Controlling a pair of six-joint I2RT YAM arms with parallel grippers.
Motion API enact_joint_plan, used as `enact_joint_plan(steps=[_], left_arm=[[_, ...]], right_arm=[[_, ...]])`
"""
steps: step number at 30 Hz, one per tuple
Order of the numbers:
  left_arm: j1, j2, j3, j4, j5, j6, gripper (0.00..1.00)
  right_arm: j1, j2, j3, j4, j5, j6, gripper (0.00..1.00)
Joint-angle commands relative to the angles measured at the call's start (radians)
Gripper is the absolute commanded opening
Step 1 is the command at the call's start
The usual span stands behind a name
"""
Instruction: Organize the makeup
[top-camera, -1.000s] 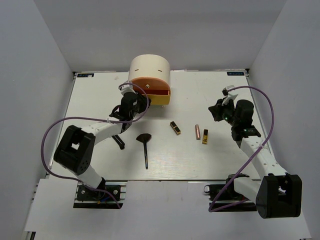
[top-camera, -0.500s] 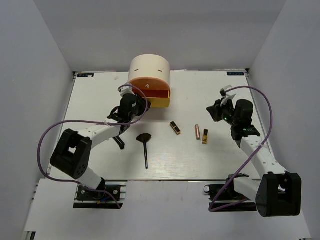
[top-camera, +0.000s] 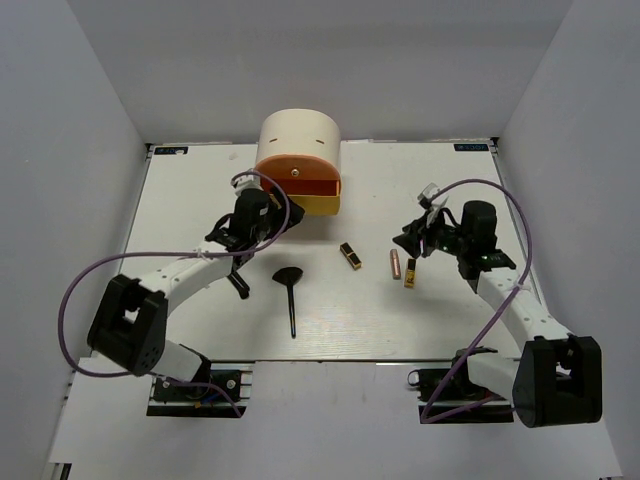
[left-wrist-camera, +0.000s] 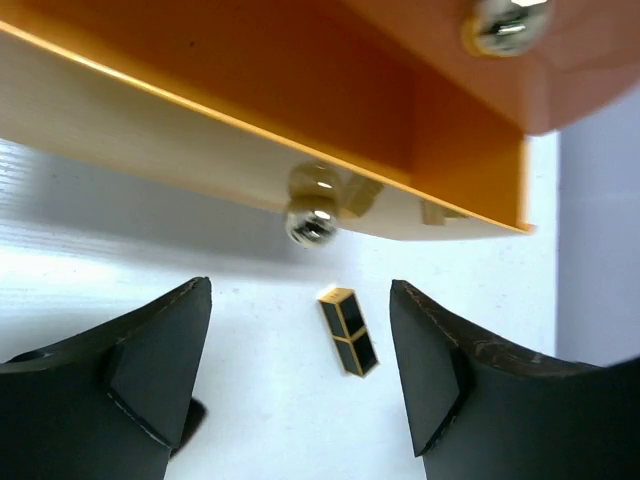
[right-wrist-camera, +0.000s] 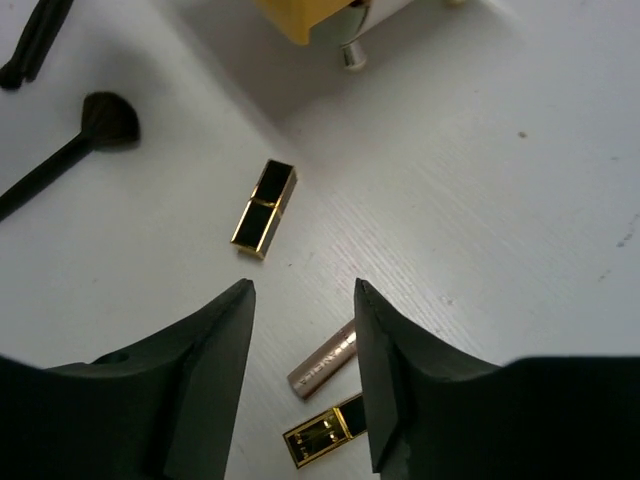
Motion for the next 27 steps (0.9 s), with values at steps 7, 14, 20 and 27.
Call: enact_joint_plan(steps=[7, 14, 20, 27], left_arm=[[-0.005, -0.305, -0.086, -0.233, -0.067, -0.032, 0.82], [0.004, -0.464, -0.182, -0.496, -0.114, -0.177, 0.82], [0.004, -0.550, -0.239, -0.589, -0.163, -0.269, 0.84], [0.004, -0.627, -0.237, -0.701, -0.209, -0.278, 0.84]], right_arm=[[0.089, 0.077, 0.038, -0.163, -0.078, -0.180, 0.56], [0.229, 0.227, 0.087, -0.127, 0.153, -0.090, 0.49], [0.330, 0.424, 0.210, -0.107, 0.307, 0.045, 0.66], [0.413, 0.568, 0.330, -0.081, 0.427, 0.138, 0.69]])
